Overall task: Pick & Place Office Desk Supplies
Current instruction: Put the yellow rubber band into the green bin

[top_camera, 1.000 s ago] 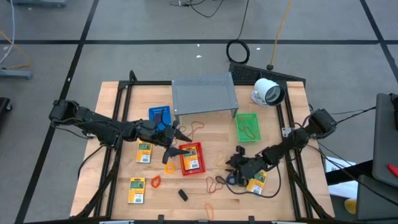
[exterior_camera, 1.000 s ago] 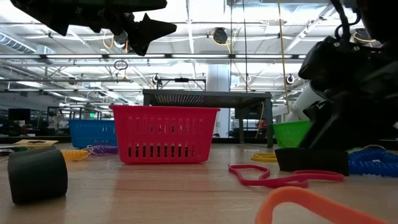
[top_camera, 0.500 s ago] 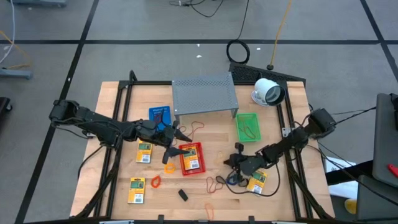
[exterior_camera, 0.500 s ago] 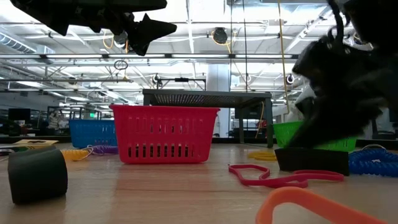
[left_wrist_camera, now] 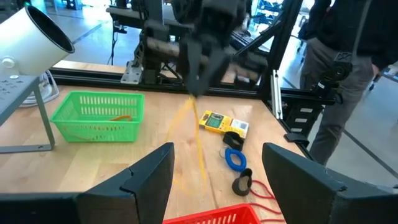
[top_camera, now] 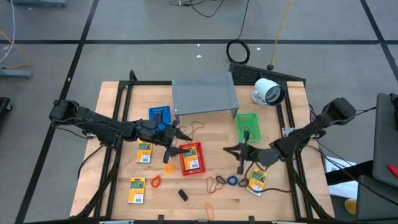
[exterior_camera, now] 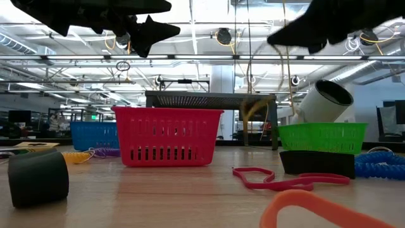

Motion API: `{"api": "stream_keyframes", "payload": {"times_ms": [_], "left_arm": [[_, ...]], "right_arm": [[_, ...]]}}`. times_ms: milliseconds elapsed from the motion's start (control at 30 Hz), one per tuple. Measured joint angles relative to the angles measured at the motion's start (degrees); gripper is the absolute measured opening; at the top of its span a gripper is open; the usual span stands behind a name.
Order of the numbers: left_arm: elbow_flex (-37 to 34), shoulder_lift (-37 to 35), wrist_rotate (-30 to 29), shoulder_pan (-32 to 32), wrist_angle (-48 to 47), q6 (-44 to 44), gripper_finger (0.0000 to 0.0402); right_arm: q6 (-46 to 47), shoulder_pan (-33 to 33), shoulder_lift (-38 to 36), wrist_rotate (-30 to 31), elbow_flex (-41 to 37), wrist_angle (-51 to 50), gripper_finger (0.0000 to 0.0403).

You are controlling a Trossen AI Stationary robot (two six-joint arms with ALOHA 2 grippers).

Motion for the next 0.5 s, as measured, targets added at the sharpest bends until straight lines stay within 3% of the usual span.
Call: {"api": "stream_keyframes", "payload": {"times_ms": [300, 500], "left_arm": [[0.0, 0.0, 0.0, 0.0, -0.4, 0.0, 0.0255], [0.0, 0.0, 0.0, 0.0, -2.7, -1.3, 0.0255]], "right_arm": [[-11.3, 0.2, -8.3, 13.6, 0.0, -2.0, 0.0000], [-14.1, 3.9, -12.2, 33.1, 0.0, -6.9, 0.0000]]}}
